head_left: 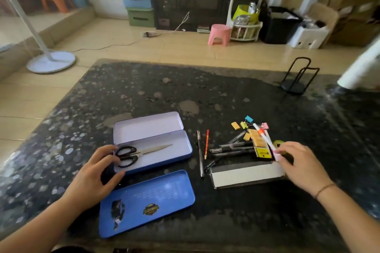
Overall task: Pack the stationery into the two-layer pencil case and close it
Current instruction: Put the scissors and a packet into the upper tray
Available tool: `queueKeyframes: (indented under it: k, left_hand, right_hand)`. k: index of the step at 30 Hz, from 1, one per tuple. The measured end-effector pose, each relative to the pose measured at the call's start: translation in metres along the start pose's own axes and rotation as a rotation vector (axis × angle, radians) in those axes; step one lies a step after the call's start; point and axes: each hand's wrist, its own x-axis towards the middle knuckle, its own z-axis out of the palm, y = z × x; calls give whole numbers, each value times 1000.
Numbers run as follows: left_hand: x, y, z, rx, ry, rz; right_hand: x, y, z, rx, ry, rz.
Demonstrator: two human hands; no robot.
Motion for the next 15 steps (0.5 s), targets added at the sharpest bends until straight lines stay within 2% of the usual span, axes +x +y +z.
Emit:
queueKeyframes:
  k: [3,7,12,15]
  left_hand:
    - [1,-2,0,-26,25,-36]
    - [3,-4,-1,-31,75,-42]
    - [4,-4,-1,-13,65,-61]
    - [4,-2,-2,-18,64,-66]
  right_hand:
    - [-4,-8,5,26,6,-107]
    - [-2,-24,22,-108,-55,-183]
    - [13,-32,26,-182,77,-97]
    - [18,-38,27,-147,89,-202]
